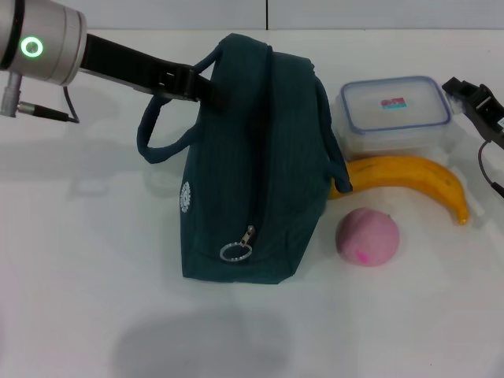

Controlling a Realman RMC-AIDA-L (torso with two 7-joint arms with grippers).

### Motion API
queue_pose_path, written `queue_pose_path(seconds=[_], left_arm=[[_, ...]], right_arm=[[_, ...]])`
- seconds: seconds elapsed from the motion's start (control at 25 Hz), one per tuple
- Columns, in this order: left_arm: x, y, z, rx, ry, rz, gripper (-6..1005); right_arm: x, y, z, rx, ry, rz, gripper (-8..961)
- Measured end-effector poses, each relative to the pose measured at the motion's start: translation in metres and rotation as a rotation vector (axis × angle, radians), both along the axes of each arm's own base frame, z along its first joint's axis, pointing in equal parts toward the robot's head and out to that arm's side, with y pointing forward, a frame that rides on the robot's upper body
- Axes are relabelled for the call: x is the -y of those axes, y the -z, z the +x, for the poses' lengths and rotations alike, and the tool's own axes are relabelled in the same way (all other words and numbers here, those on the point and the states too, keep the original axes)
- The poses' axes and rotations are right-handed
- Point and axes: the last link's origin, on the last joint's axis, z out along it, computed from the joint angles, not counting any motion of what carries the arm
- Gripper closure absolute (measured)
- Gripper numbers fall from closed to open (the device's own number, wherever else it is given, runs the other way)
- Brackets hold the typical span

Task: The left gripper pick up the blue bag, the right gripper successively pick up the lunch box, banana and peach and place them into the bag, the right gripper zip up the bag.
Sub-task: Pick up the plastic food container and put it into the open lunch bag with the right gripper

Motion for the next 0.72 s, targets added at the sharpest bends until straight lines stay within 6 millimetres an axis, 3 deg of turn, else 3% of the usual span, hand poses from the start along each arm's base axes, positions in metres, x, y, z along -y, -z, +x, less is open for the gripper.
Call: queue_pose_path(seconds=[0.72], left_arm=[[0.0011,0.0013,-0.0012,0.001,0.002,-0.002,949]], right_arm=[[0.007,-0.0041,-0.0076,-0.088,-0.058,0.013,857]])
